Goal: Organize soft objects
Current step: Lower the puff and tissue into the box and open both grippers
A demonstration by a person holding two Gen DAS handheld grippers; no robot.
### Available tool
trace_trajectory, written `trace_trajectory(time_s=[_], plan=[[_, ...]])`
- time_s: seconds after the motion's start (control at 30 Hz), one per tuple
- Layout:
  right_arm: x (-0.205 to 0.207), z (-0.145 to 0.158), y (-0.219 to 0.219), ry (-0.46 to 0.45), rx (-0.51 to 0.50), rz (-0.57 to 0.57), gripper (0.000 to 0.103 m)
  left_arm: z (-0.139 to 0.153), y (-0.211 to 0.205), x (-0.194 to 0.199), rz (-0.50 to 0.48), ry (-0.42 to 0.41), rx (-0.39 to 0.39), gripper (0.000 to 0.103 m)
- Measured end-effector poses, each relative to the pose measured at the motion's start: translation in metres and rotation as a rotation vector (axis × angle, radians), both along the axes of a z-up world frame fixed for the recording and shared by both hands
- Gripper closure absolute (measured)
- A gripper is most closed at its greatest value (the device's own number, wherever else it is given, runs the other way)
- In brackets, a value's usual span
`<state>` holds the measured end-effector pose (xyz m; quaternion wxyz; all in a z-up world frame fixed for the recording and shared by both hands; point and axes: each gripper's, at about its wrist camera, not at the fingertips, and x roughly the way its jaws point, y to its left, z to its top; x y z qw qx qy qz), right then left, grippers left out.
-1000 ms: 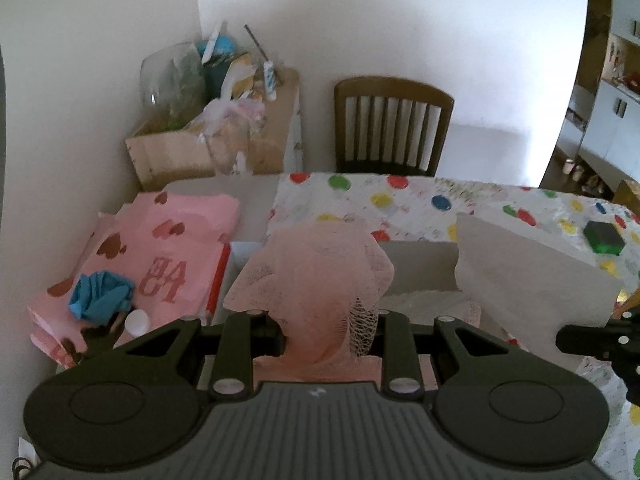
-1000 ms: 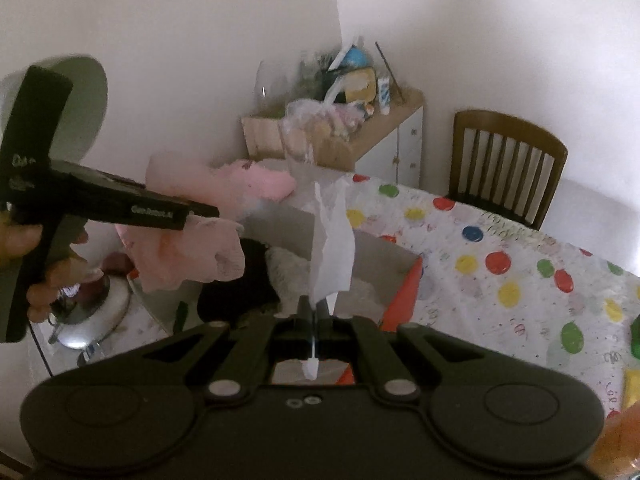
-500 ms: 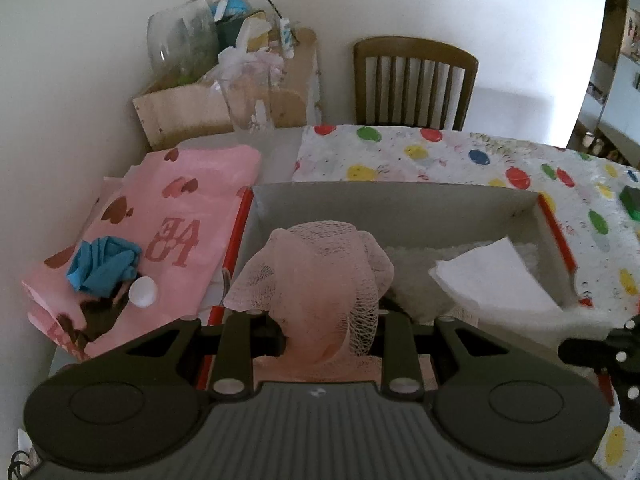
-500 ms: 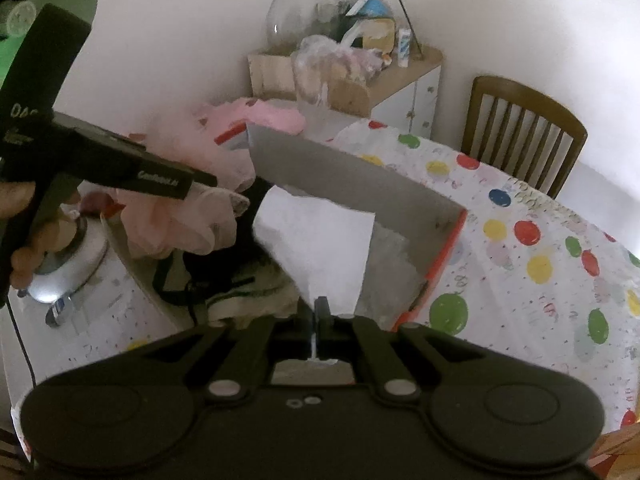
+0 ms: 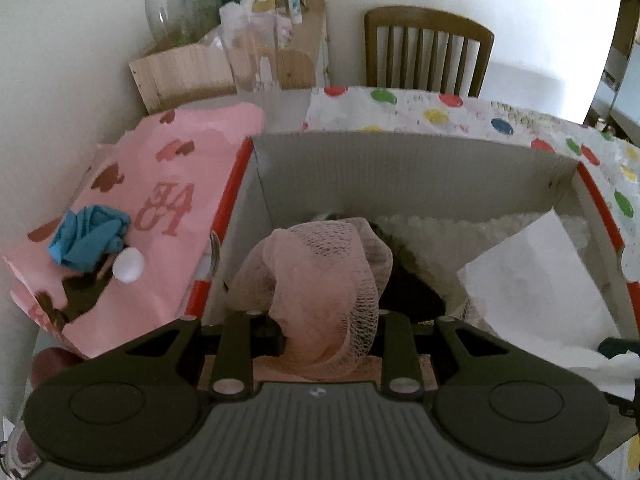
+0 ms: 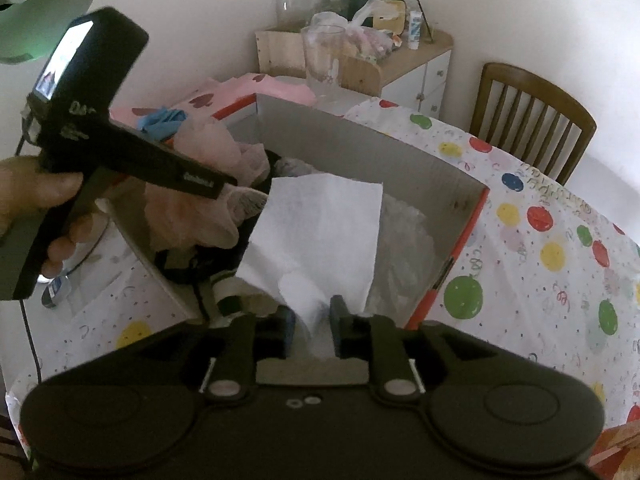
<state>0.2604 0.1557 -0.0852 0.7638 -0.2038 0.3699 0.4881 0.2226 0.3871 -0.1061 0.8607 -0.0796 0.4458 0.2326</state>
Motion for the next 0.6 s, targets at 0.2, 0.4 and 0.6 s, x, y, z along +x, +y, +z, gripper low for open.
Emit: trace_trajectory(time_s=[0.2, 0.4, 0.6], plan=[[-0.002, 0.005, -0.008, -0.002, 0.019, -0.016, 0.068, -0.007, 0.000, 0.000, 0.000, 0.039, -0.009, 0.073], [-0.007, 0.011, -0.016, -0.022, 0.025, -0.018, 0.055, 0.001, 0.003, -0.008, 0.023, 0.008, -0.044, 0.038], [-0.010, 0.014, -0.025, -0.033, 0.024, -0.030, 0.047, 0.010, -0.004, -0.017, -0.010, -0.010, -0.035, 0.032]])
